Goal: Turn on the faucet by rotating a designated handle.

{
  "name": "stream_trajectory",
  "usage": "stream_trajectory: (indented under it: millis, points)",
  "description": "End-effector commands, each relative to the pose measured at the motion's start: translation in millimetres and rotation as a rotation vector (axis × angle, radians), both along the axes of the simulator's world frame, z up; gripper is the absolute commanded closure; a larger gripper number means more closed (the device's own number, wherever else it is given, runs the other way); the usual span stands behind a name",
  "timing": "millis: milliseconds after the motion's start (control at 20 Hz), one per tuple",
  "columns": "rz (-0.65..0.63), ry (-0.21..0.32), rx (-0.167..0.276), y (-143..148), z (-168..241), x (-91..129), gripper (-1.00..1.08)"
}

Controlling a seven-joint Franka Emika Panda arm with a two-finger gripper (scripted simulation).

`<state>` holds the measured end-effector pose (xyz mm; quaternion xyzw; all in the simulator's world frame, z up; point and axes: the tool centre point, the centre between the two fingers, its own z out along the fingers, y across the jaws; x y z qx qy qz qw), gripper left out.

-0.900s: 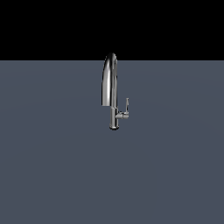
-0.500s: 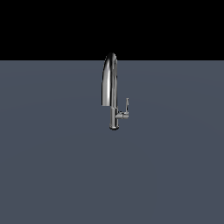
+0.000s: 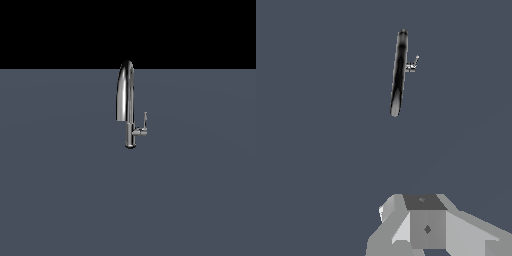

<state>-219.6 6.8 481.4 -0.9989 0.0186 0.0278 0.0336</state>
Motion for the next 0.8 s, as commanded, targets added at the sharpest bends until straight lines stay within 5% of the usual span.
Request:
stream_trajectory:
  millis: [0,750]
  points:
    - [-0.03,0.027,0.028,-1,-3,12,1.08]
    - [-0.263,0.229,0.25,-14,-34,98,1.08]
